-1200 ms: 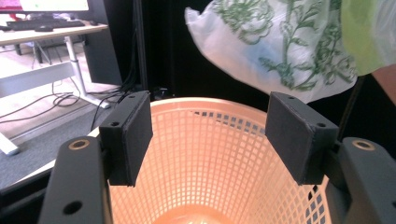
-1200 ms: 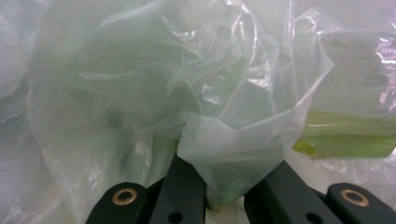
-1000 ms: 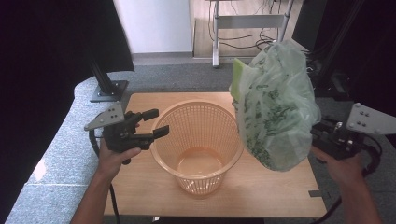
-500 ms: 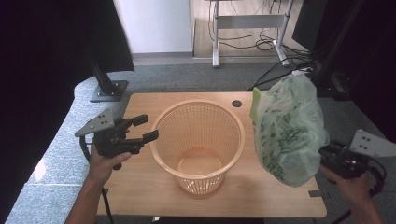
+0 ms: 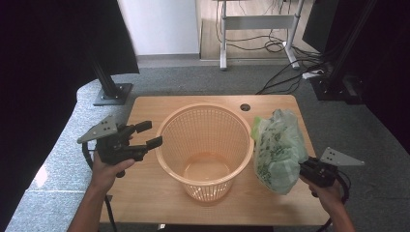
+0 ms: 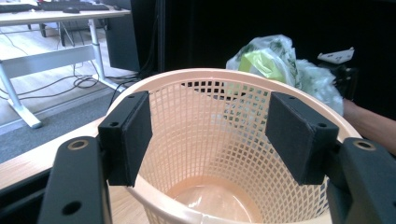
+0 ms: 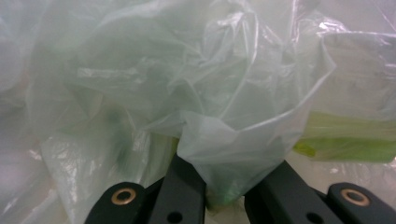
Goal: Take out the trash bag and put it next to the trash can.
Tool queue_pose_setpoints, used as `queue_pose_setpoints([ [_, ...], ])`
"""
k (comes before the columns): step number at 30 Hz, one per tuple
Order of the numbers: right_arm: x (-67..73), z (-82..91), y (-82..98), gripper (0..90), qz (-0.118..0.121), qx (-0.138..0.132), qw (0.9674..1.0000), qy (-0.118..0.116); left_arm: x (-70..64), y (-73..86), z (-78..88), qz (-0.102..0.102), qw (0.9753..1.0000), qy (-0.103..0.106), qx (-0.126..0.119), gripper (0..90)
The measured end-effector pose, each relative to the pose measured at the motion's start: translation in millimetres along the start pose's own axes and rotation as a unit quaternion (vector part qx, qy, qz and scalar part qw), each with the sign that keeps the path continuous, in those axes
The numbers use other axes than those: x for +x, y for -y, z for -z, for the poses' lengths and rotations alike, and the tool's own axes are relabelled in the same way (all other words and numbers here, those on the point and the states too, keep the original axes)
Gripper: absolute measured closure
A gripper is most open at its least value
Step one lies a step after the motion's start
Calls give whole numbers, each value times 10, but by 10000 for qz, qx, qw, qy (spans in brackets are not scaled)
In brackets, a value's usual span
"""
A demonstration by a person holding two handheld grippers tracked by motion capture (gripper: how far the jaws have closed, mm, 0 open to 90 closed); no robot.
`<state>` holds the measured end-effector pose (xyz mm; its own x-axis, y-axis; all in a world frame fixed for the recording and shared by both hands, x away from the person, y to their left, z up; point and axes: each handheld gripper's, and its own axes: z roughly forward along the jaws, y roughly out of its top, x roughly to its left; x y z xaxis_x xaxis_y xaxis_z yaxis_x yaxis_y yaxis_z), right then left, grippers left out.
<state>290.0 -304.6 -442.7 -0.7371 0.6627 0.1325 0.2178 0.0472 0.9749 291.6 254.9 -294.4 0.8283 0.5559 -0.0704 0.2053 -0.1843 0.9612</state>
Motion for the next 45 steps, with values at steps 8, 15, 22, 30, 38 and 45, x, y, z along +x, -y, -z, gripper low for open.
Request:
queue_pose_setpoints([
  [8, -90, -156, 149, 863, -95, 125, 9997, 208, 10, 22, -4, 26, 10000, 2, 3, 318],
  [15, -113, -215, 193, 840, -53, 279, 9991, 315, 16, 40, -18, 40, 10000, 12, 19, 318],
  [22, -79, -196, 180, 567, -87, 161, 9994, 302, 26, 60, -23, 66, 10000, 12, 23, 318],
  [30, 20, 40, 120, 329, -212, -154, 9996, 141, 15, 70, -25, 48, 10000, 8, 44, 318],
  [38, 104, 213, 126, 322, -93, -254, 9996, 112, 10, 82, -40, 54, 10000, 19, 65, 318],
  [45, 160, 305, 204, 322, 13, -146, 9998, 156, 26, 77, -37, 75, 10000, 12, 51, 318],
])
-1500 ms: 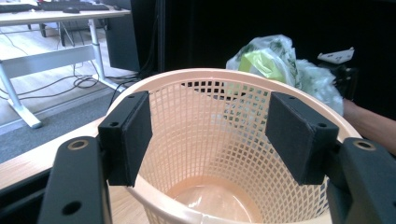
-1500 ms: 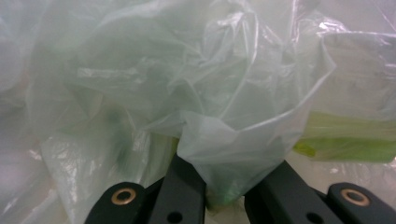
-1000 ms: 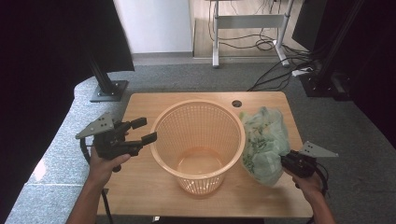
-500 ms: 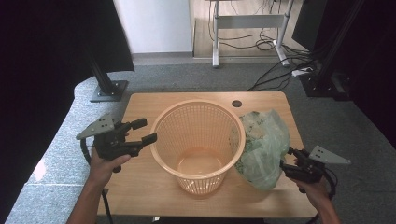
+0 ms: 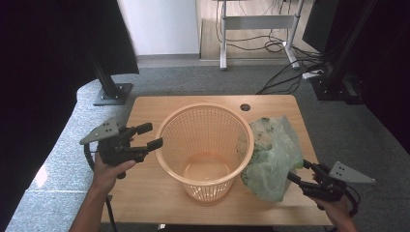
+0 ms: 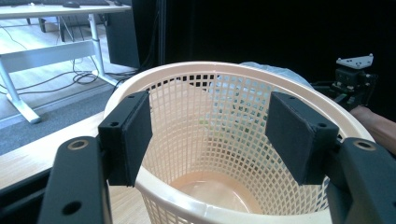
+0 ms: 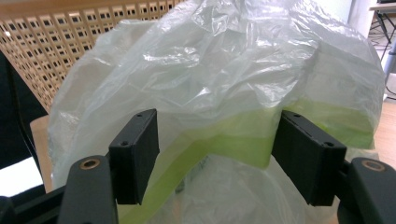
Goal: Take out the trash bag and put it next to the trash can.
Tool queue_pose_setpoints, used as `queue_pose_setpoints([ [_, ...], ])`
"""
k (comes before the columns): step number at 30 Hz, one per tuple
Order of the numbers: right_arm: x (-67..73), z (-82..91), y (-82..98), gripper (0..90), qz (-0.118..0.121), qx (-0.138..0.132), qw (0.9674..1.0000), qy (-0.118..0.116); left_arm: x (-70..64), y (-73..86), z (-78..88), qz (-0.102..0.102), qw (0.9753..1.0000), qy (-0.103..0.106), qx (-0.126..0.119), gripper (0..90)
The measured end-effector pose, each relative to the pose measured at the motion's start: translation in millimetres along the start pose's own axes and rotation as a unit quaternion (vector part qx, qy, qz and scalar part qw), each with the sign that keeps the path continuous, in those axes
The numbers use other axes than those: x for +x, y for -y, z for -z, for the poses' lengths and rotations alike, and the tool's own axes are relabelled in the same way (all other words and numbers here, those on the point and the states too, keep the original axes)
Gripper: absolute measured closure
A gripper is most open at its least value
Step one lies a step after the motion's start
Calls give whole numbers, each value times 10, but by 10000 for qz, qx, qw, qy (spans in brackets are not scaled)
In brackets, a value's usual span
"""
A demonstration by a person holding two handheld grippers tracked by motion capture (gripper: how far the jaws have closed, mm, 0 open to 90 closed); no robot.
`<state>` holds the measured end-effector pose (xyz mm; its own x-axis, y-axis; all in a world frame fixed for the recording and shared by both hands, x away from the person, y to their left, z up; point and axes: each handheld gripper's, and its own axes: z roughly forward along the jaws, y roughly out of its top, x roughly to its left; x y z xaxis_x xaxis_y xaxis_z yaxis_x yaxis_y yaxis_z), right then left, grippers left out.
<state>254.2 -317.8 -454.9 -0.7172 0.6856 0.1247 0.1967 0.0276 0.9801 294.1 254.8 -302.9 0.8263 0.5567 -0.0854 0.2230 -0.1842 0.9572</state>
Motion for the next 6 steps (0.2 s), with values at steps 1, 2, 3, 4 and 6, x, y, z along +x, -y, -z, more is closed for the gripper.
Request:
queue_pose_setpoints([
  [1, 2, 3, 8, 322, -2, 19, 10000, 22, 1, 1, -5, 3, 10000, -5, 6, 318],
  [2, -1, 5, 14, 322, 7, 33, 10000, 42, 2, 1, -8, 1, 10000, -7, 16, 318],
  [3, -3, 5, 17, 322, 6, 38, 10000, 51, 3, 1, -10, -1, 10000, -4, 15, 318],
  [4, -6, 5, 17, 321, 5, 40, 10000, 62, 5, 1, -12, 9, 10000, 6, 14, 318],
  [6, -6, 0, 18, 320, 11, 38, 10000, 67, 9, 1, -17, 3, 10000, -4, 34, 317],
])
